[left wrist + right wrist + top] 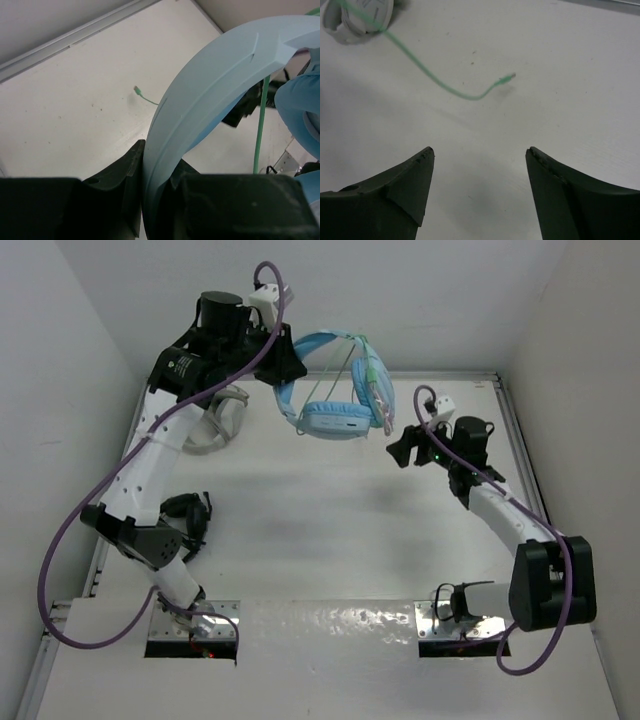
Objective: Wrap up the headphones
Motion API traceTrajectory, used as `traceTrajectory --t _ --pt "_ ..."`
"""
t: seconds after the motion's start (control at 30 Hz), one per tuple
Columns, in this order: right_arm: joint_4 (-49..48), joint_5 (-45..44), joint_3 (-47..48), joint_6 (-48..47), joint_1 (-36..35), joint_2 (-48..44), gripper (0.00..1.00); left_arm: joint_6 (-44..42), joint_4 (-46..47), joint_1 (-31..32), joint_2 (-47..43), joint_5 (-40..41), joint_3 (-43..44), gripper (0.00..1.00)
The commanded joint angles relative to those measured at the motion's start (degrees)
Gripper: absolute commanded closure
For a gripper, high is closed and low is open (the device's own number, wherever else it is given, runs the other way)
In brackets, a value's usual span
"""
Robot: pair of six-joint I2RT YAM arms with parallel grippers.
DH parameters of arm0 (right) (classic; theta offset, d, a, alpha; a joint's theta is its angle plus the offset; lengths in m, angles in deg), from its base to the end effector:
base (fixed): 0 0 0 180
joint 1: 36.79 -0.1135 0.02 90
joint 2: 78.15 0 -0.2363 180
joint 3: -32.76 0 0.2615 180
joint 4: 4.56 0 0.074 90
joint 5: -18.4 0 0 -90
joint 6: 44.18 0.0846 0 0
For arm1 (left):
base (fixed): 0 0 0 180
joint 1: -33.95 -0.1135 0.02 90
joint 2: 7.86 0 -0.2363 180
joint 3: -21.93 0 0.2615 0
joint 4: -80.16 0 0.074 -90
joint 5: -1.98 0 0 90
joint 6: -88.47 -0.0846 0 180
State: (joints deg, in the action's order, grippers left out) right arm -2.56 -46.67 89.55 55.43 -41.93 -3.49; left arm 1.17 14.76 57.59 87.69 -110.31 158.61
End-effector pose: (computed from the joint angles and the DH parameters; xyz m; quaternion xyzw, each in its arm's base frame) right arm 0.3435 0.0667 0.2099 -0.0927 0.8034 0.2472 0.5336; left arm 0.3340 -0.1812 0.4581 0.2529 0.7913 -0.2794 0.4814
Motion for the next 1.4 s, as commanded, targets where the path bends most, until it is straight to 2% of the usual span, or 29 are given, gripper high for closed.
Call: traceTrajectory --t 0.0,0.07,0.13,0.17,0.27,0.43,0.6,0.77,0.93,1.03,1.2,1.23,1.37 --pt "-16.91 1.88 -6.85 0.68 -2.66 -0.12 0.25 6.44 6.88 -0.43 1.04 1.8 5.5 1.0" --pt "-24.11 -2.4 -8.02 0.5 -5.99 1.01 0.14 7.05 7.4 -0.52 2.09 4.07 7.35 1.0" --pt "-27.48 -4.35 -7.06 -0.02 -8.11 4.26 0.09 7.67 7.67 -0.87 2.71 5.14 8.59 1.0" --pt "-28.88 -8.89 -6.27 -0.2 -9.26 5.58 0.09 7.58 7.75 -0.87 2.98 5.58 9.12 1.0" --pt "-32.23 -15.15 -2.32 0.23 -12.33 11.64 0.07 7.23 8.28 -0.96 3.24 6.46 10.18 1.0" --pt "-38.38 -15.53 3.4 4.63 -16.2 21.39 0.08 7.85 8.9 -0.96 3.42 6.99 11.58 1.0" --pt "-40.85 -14.47 4.64 7.35 -19.72 24.66 0.11 8.37 8.81 -1.05 3.15 7.25 11.76 1.0" --pt "-38.48 -15.61 5.43 7.53 -19.99 26.16 0.19 8.46 8.55 -1.05 2.89 6.9 11.41 1.0" --pt "-33.38 -20.45 4.03 4.82 -19.29 23.45 0.19 7.41 8.28 -1.05 2.36 6.64 11.58 1.0" --pt "-29.8 -16.86 2.88 -0.08 -18.5 21.07 0.21 6.97 8.02 -1.05 2.1 6.73 11.58 1.0" --pt "-15.73 -11.67 4.1 -7.31 -16.57 17.28 0.21 6.97 7.93 -1.31 2.19 5.85 11.85 1.0" --pt "-11.71 -9.39 4.37 -11.06 -16.39 17.28 0.21 6.88 7.93 -1.4 2.19 5.59 11.85 1.0" --pt "-8.94 -9.81 4.81 -15.84 -16.39 17.46 0.16 6.7 8.19 -1.49 2.36 5.32 11.76 1.0"
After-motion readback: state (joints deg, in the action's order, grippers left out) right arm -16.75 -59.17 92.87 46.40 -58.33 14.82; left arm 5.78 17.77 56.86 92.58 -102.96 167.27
